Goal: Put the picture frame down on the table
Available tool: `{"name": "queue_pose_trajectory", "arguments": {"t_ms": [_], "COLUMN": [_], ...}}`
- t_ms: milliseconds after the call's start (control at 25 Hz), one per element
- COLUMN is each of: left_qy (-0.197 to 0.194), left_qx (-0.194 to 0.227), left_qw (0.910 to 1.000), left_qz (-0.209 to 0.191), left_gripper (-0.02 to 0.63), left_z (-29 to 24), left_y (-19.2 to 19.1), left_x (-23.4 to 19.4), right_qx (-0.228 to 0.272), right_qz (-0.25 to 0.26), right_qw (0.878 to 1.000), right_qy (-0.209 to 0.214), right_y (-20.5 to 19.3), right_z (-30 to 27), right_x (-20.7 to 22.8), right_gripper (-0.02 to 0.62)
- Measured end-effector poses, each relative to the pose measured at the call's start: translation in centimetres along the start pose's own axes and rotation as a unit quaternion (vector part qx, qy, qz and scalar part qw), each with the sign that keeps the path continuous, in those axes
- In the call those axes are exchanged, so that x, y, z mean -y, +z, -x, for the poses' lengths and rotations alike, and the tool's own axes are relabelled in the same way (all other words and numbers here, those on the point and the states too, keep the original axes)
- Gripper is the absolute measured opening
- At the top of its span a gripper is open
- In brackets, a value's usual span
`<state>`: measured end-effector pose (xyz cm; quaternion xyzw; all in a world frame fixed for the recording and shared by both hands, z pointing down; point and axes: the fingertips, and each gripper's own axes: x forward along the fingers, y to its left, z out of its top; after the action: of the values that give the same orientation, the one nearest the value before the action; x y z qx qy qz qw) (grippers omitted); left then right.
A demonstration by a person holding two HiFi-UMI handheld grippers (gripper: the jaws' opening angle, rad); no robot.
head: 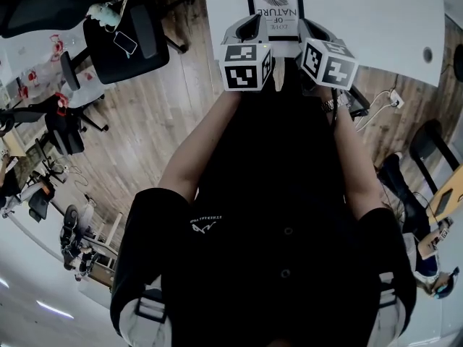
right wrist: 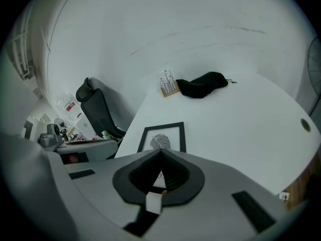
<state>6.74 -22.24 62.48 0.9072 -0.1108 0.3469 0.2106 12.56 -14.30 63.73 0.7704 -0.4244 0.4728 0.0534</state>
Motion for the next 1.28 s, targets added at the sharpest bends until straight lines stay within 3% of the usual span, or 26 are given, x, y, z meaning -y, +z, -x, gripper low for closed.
{"name": "queue_pose_trajectory", "arguments": {"t_ms": [640, 920, 1280], "left_qy": [-0.014, -0.019, -0.013], "left_qx": [0.101, 0.160, 0.231], "left_qw": [0.9923, 0.9818, 0.9677], "left_qz": [-0.072, -0.101, -0.099], "left_gripper": [0.006, 0.006, 0.006], "left_z": [4.9, 8.5, 12.9], "left_y": [8.0, 12.2, 17.0], "left_x": [2.4, 4.4, 5.1], "right_qx": [0.094, 0.143, 0.204], "right_qz": [0.014, 0.034, 0.045], "right_qw": [0.995, 0.989, 0.977], "right_qy": [0.011, 0.020, 0.028], "right_y": [7.0, 9.8, 13.8], "right_z": [5.9, 9.6, 13.6], "right_x": [-3.1, -4.6, -5.9], "right_gripper": [-0.002, -0.002, -0.002]}}
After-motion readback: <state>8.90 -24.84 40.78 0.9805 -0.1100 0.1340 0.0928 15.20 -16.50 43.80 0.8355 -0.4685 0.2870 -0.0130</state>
